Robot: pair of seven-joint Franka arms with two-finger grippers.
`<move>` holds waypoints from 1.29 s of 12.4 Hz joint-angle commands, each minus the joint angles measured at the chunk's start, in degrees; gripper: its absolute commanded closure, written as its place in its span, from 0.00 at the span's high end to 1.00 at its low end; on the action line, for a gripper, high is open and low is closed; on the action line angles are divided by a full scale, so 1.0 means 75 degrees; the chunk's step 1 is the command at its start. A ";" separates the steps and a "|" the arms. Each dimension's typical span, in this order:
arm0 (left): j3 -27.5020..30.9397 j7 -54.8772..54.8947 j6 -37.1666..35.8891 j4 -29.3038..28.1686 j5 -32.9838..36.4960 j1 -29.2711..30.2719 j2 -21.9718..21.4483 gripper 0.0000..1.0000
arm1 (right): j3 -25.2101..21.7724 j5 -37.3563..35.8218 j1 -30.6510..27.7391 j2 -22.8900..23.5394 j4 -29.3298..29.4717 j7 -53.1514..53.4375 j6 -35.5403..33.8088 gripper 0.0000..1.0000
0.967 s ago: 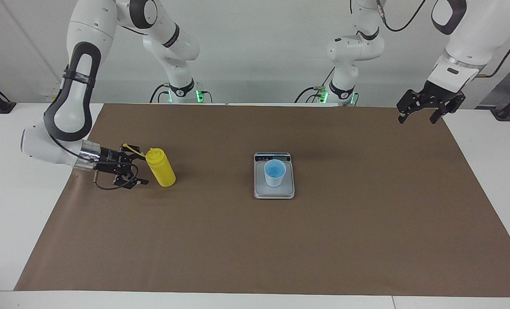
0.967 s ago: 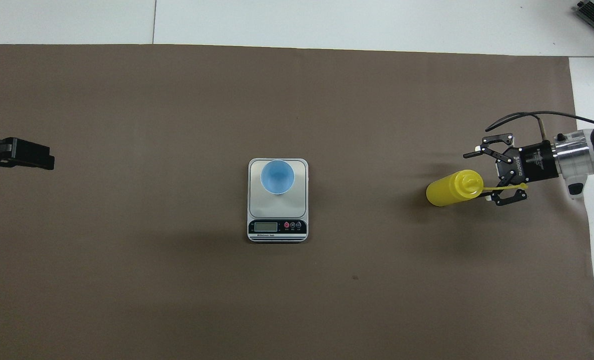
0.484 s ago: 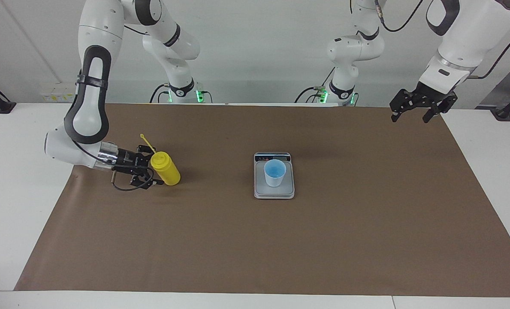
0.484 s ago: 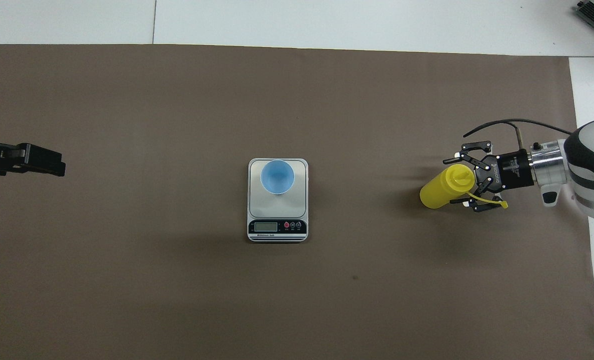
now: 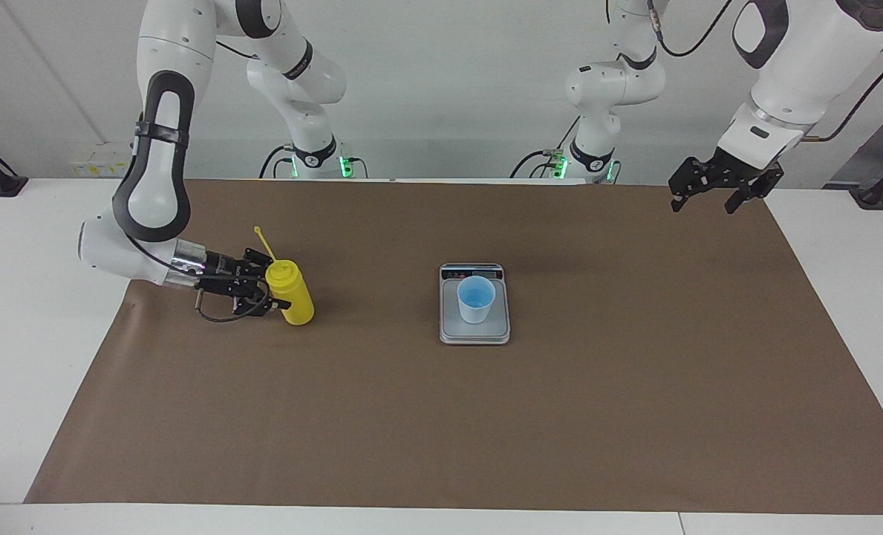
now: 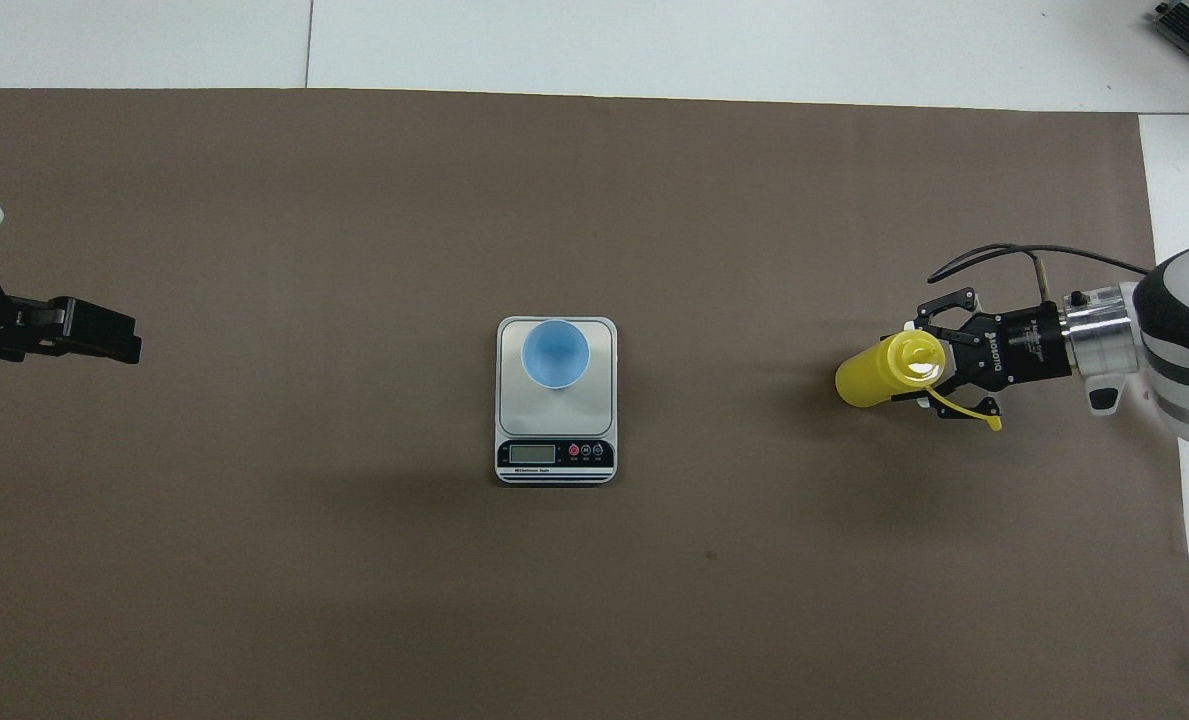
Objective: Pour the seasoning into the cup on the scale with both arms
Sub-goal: 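Lift the yellow bottle with the right gripper over the cup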
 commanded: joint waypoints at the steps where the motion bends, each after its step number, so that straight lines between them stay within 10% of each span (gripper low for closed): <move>1: 0.0125 -0.0040 -0.0010 -0.0154 -0.0078 0.0046 -0.0161 1.00 | -0.0005 0.0087 0.0316 -0.0732 -0.0150 0.0145 0.0193 0.00; 9: 0.0114 -0.0039 -0.0010 -0.0154 -0.0067 0.0034 -0.0161 1.00 | 0.0007 -0.1750 0.2741 -0.1016 0.0494 0.3949 0.2428 0.00; 16: 0.0114 -0.0028 -0.0010 -0.0154 -0.0067 0.0034 -0.0161 1.00 | 0.0007 -0.5287 0.4699 -0.0466 0.1371 0.7292 0.3873 0.00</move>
